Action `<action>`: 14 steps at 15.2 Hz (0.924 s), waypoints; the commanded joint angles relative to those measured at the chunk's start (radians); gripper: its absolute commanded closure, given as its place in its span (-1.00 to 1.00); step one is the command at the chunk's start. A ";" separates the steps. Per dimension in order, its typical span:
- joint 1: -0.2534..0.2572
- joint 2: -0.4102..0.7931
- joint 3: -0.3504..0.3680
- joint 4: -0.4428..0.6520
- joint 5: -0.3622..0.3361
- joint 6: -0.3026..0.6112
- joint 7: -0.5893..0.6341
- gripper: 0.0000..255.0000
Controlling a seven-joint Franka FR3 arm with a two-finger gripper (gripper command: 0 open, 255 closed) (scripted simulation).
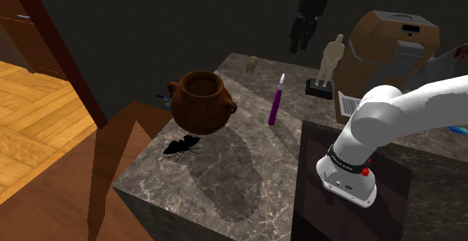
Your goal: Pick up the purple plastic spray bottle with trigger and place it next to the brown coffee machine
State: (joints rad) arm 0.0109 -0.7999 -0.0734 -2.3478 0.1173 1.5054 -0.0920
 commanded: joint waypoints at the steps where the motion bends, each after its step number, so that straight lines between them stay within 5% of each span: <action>1: 0.000 0.000 0.000 0.000 0.000 0.000 0.000 -1.00; 14: -0.141 0.337 -0.026 -0.124 0.036 0.331 0.266 -1.00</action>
State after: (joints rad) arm -0.1225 -0.4921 -0.0993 -2.4580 0.1464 1.8020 0.1483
